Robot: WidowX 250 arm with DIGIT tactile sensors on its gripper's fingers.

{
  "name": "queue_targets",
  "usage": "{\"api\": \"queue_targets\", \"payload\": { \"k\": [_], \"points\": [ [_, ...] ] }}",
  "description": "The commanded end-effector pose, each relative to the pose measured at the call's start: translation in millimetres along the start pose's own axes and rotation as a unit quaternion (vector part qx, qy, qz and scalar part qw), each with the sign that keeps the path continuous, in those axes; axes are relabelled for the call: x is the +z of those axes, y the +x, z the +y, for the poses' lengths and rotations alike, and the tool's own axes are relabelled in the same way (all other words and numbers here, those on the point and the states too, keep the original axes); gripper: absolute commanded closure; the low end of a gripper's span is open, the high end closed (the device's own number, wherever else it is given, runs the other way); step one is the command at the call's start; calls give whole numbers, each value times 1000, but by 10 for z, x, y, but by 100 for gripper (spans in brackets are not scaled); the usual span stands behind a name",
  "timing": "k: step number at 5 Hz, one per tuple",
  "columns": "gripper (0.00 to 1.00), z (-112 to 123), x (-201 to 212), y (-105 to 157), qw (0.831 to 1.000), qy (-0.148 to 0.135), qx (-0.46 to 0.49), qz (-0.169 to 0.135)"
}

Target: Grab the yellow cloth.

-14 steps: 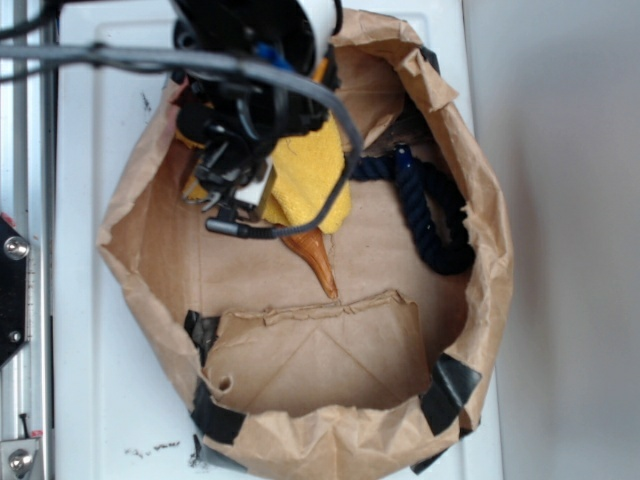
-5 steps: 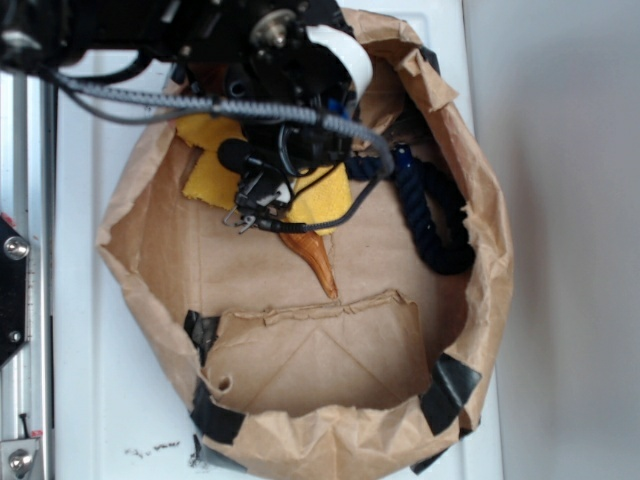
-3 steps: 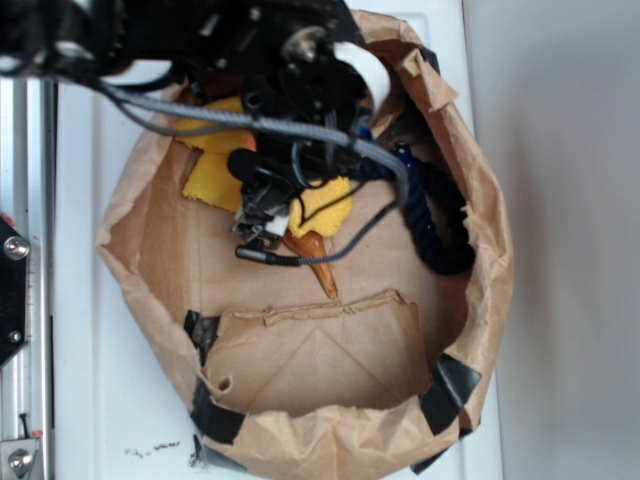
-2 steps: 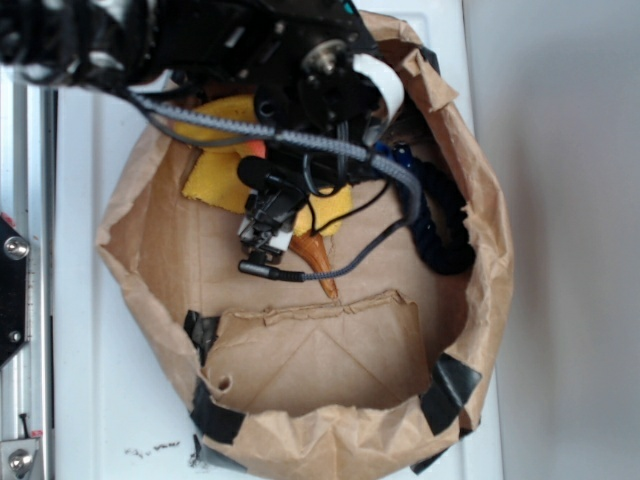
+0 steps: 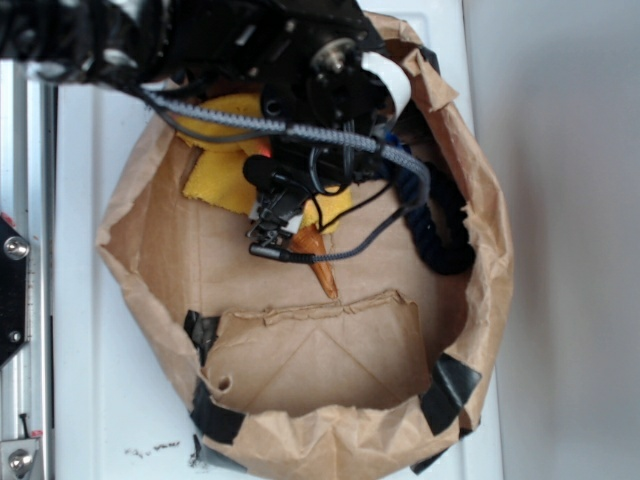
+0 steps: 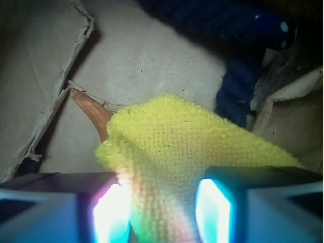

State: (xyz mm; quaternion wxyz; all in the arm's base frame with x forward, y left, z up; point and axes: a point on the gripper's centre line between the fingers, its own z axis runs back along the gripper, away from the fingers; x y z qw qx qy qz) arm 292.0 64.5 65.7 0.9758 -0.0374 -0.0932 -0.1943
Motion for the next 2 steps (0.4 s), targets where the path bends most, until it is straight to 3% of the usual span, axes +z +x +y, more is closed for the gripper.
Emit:
{"api": "queue_targets", "payload": {
  "k": [1,2],
  "points": [
    [100,0,206,51,999,22,-11,-26],
    [100,0,225,36,999,24,-10,-32]
  ]
}}
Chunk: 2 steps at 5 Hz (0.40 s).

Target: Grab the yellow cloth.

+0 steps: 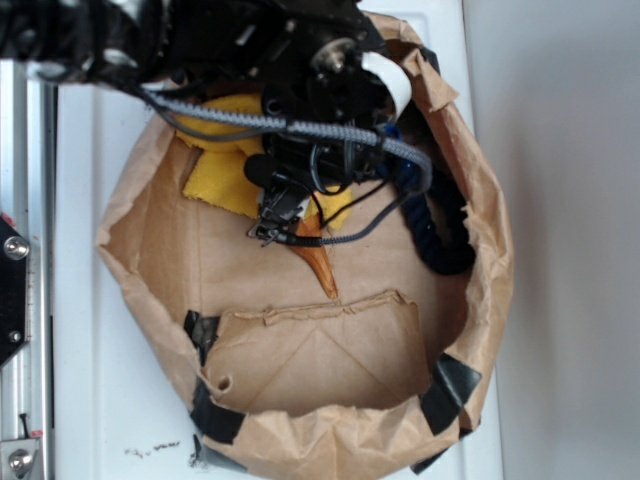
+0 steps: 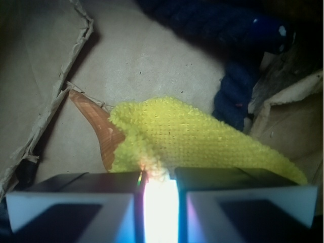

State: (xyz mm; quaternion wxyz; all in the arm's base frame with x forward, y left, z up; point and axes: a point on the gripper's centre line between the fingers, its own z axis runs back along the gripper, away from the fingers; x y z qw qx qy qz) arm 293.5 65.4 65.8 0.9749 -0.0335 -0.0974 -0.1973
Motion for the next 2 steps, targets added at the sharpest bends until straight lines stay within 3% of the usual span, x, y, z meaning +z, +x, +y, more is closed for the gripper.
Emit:
{"api": "queue_targets", "payload": {
  "k": [1,2],
  "points": [
    [100,-10,257,6,999,24,-2,-39],
    [100,26,375,-85,996,23,11,-84]
  ]
}}
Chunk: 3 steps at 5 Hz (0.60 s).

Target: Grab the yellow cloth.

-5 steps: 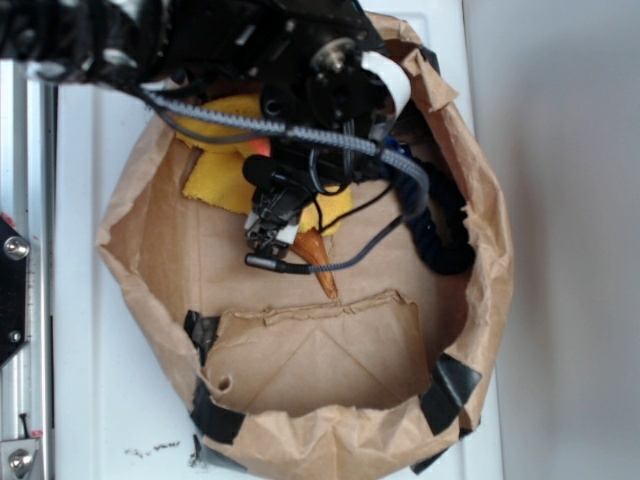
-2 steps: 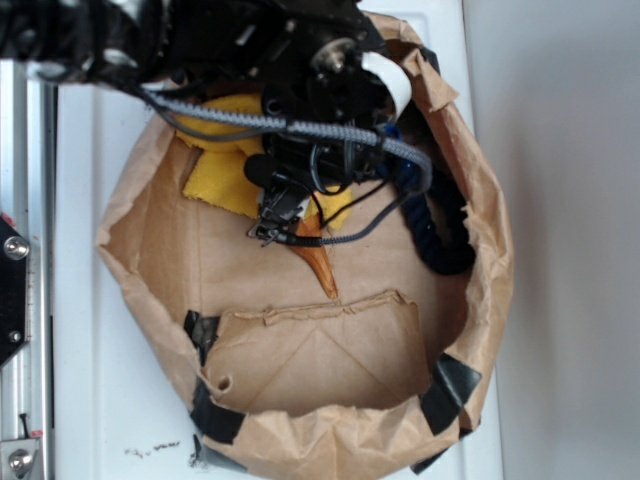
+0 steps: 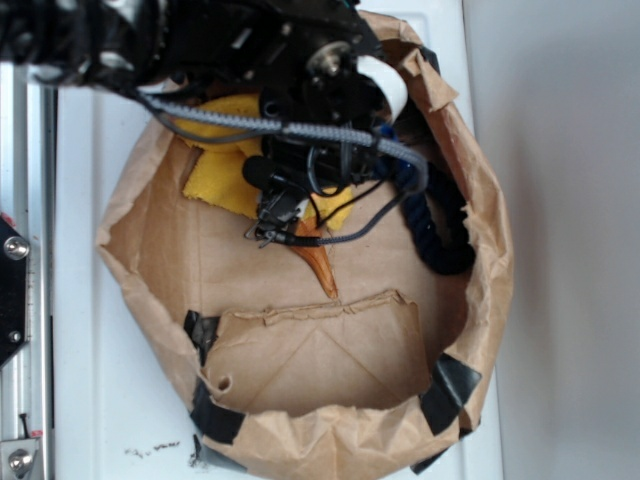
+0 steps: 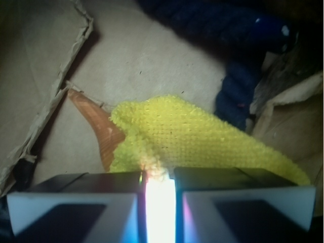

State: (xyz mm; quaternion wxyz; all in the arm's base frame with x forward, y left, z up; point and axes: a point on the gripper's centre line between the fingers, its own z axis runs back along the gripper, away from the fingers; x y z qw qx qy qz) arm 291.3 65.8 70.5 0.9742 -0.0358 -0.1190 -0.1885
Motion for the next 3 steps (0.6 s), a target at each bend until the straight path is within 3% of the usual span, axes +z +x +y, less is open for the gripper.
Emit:
{"api": "queue_targets", "payload": {
  "k": [1,2,3],
  "points": [
    [100,130,487,-170,994,22,37,-103],
    [100,-119,912,133,992,18,61,-113],
    [100,-279,1353,373,991,39,64,-107]
  ]
}}
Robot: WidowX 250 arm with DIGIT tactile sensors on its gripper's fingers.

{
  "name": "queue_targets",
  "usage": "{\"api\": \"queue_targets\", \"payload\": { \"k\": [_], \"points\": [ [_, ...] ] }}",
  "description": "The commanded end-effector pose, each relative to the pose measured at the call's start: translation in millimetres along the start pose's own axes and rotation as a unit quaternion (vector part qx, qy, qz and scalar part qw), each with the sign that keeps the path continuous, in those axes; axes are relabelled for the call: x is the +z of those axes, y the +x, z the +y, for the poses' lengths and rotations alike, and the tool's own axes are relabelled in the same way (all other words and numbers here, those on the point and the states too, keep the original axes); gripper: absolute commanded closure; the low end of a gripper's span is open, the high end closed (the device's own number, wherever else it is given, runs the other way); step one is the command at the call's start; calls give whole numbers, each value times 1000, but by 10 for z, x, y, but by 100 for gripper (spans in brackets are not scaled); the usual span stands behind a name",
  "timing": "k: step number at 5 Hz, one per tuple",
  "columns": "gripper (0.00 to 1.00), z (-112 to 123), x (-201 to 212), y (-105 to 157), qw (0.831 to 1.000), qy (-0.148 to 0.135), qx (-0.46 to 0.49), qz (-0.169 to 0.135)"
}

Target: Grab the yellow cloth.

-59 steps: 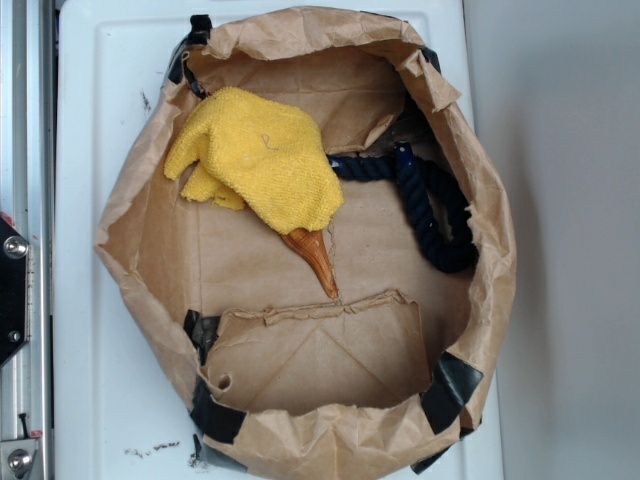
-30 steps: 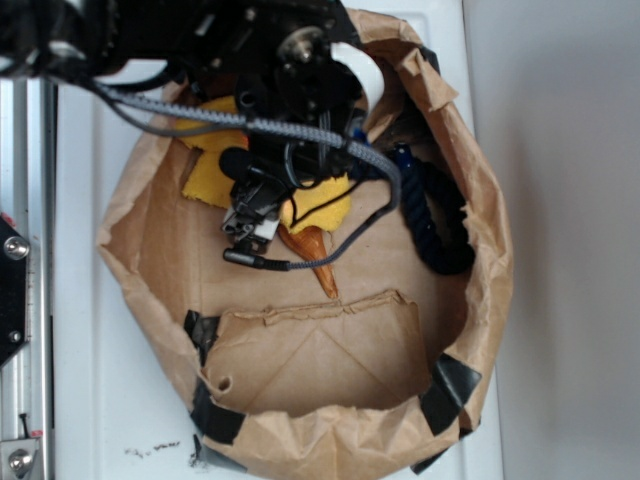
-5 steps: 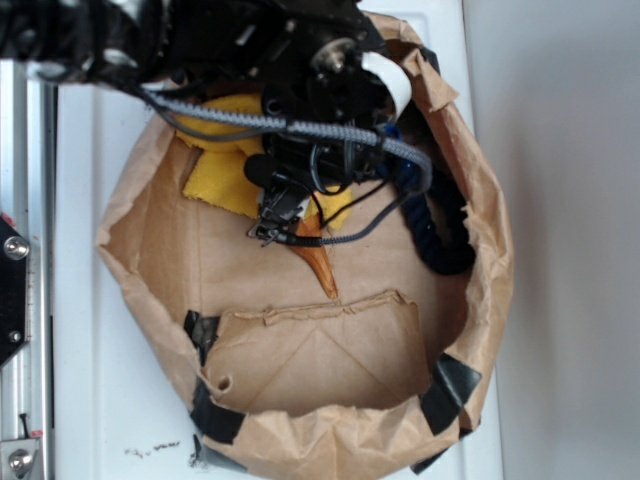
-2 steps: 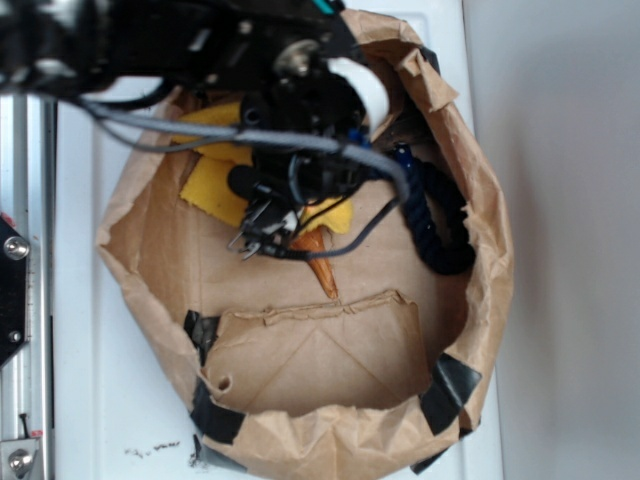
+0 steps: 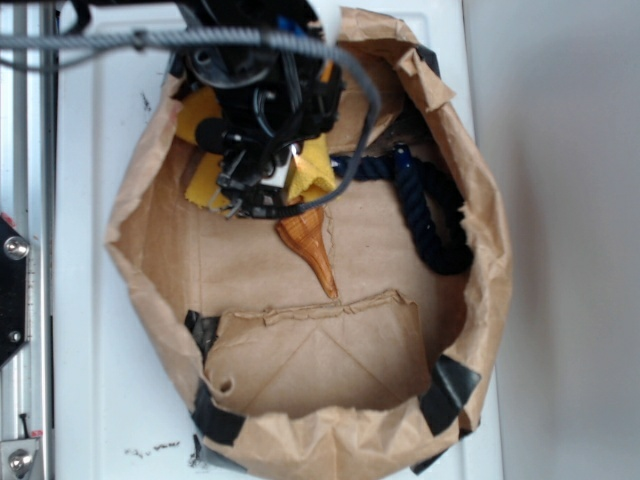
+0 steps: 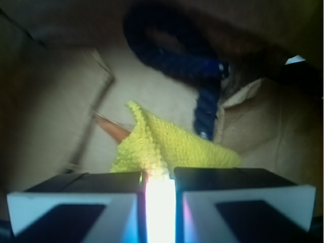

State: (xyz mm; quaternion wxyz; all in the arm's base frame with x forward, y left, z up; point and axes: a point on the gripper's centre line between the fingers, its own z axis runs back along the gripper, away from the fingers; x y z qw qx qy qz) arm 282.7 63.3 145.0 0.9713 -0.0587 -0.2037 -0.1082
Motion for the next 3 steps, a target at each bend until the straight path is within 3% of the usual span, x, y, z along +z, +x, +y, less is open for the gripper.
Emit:
{"api": "queue_targets", "payload": {
  "k": [1,3],
  "points": [
    [100,-429,875,561,999,51,-6,-4],
    [100,-532,1101,603,999,50,10,-9]
  ]
}}
